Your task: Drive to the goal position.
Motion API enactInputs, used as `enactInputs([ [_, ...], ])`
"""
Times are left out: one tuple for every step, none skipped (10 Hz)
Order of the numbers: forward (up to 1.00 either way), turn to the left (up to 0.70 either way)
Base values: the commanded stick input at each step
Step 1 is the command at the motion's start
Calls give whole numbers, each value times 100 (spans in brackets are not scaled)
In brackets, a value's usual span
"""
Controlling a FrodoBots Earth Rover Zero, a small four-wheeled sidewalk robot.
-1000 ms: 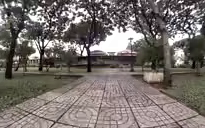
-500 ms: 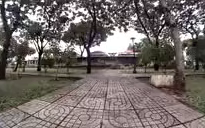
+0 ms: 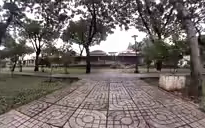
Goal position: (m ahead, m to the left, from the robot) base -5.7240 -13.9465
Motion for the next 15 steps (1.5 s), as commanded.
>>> enactInputs([
  [100,0],
  [100,0],
  [100,0],
  [100,-9],
  [100,-25],
  [100,-27],
  [100,-27],
  [100,-27],
  [100,-27],
  [100,-27],
  [100,-27],
  [100,-27],
  [100,-27],
  [100,-27],
  [100,-27],
])
